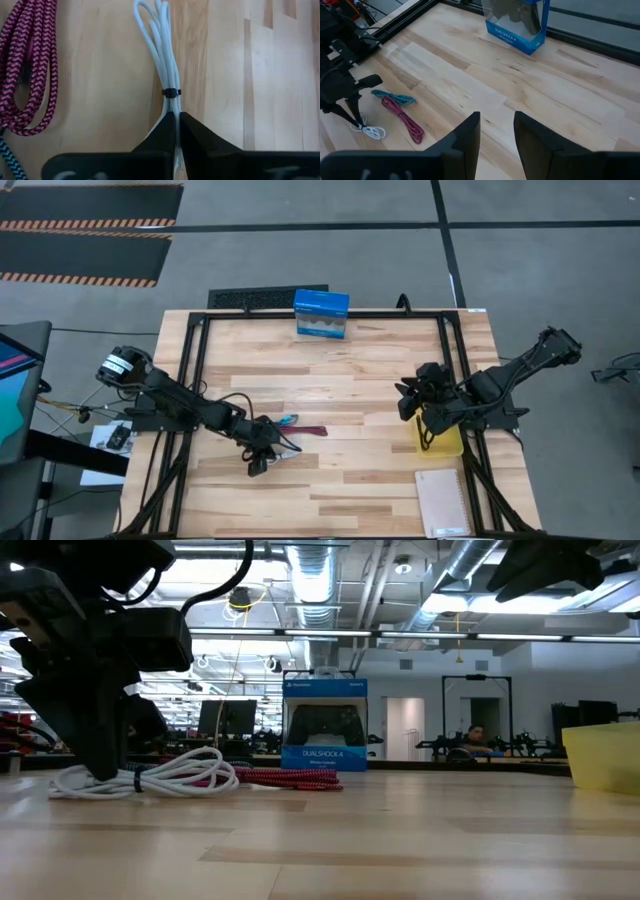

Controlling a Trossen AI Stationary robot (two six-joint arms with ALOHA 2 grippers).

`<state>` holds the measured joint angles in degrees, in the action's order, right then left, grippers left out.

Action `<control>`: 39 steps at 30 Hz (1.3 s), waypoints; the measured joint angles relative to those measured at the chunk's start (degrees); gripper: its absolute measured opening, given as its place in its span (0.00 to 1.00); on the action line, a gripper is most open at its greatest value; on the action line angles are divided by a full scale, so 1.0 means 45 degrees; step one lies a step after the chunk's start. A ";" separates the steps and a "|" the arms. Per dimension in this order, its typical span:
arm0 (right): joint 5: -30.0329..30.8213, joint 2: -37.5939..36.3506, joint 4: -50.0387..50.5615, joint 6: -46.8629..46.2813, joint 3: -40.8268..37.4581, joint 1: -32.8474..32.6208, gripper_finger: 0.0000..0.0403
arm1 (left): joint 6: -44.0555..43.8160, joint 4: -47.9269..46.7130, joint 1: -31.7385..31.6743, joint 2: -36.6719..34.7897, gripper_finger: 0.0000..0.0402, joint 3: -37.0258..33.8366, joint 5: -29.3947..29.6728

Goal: Pick and place USB-C Cables
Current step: Put the white charger cable into the yellow bin

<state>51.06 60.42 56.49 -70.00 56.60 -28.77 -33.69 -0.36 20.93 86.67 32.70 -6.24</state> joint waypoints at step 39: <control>-0.0621 -0.0131 -1.0040 0.7182 -0.4299 0.0574 0.35 | 0.5499 0.3138 -0.3351 -0.5442 0.00 -0.0027 0.1013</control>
<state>48.26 59.83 11.31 -37.68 37.25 -26.19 -8.95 13.76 5.85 62.18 32.58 -1.68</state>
